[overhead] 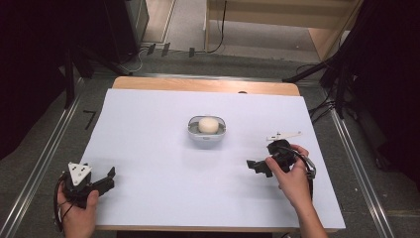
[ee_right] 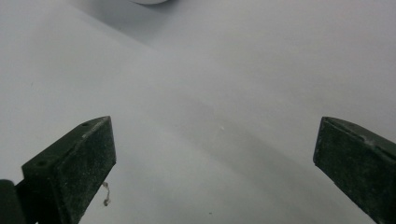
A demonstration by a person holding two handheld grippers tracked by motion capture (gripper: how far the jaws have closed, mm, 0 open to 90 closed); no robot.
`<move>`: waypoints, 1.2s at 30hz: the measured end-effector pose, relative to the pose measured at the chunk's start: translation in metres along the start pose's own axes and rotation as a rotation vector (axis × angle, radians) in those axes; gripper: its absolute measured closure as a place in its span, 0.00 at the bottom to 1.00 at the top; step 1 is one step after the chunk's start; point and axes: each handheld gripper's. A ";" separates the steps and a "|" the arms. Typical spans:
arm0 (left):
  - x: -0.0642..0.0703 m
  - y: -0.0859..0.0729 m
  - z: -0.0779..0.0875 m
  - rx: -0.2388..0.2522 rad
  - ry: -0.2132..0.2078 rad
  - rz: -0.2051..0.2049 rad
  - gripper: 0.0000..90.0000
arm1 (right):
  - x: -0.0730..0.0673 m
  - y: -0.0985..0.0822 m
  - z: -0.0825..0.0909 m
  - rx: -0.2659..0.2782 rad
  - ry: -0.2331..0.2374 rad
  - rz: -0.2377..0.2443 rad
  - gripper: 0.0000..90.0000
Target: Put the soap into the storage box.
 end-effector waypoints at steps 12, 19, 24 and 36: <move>0.000 0.000 0.000 -0.001 0.000 0.001 0.17 | 0.012 -0.028 0.009 0.073 -0.028 -0.019 0.00; -0.001 0.000 0.000 0.002 -0.004 0.004 0.17 | 0.023 -0.048 0.016 0.097 -0.036 -0.037 0.00; 0.000 0.000 0.000 0.000 -0.002 0.003 0.17 | 0.028 -0.060 0.023 0.159 -0.055 -0.048 0.00; -0.001 0.000 0.000 0.001 -0.004 0.007 0.17 | 0.051 -0.095 0.036 0.183 -0.093 -0.079 0.00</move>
Point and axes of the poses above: each handheld gripper's, and its own axes: z roughly backward along the jaws, y roughly out of its top, x roughly to its right, and after that the axes turned 9 degrees about -y, right-handed
